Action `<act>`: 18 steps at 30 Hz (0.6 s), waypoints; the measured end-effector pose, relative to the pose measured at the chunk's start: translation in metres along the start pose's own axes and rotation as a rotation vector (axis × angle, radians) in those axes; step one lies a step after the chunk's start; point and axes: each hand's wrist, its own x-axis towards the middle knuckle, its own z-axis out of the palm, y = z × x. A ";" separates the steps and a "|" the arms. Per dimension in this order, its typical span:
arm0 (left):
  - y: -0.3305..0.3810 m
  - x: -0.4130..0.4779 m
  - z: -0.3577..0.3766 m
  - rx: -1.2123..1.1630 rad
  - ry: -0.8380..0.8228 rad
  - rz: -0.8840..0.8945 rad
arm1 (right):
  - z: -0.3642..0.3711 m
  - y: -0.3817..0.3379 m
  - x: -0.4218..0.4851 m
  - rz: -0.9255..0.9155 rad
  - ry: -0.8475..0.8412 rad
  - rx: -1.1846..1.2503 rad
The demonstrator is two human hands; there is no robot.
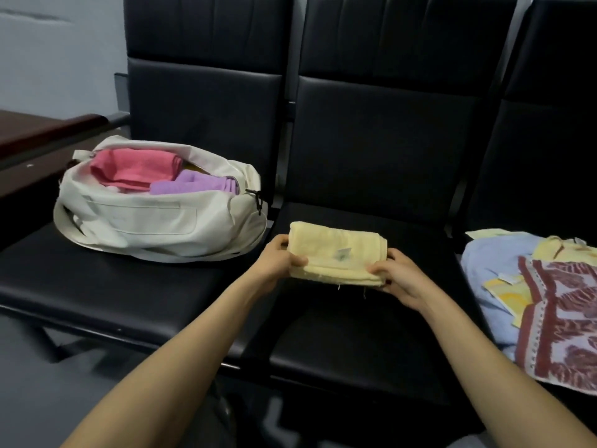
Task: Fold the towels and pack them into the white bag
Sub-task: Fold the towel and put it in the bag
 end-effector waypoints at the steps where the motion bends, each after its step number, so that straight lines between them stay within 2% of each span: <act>1: 0.011 0.000 -0.007 -0.022 0.020 0.048 | 0.007 -0.015 0.003 -0.037 -0.009 0.016; 6: 0.072 0.013 -0.080 -0.093 0.146 0.267 | 0.070 -0.099 0.030 -0.168 -0.173 0.067; 9: 0.103 0.016 -0.139 -0.009 0.257 0.321 | 0.130 -0.136 0.046 -0.218 -0.268 0.096; 14: 0.123 0.030 -0.244 0.161 0.436 0.322 | 0.251 -0.172 0.076 -0.399 -0.220 -0.085; 18: 0.122 0.046 -0.317 0.408 0.593 0.255 | 0.328 -0.185 0.095 -0.452 -0.246 -0.199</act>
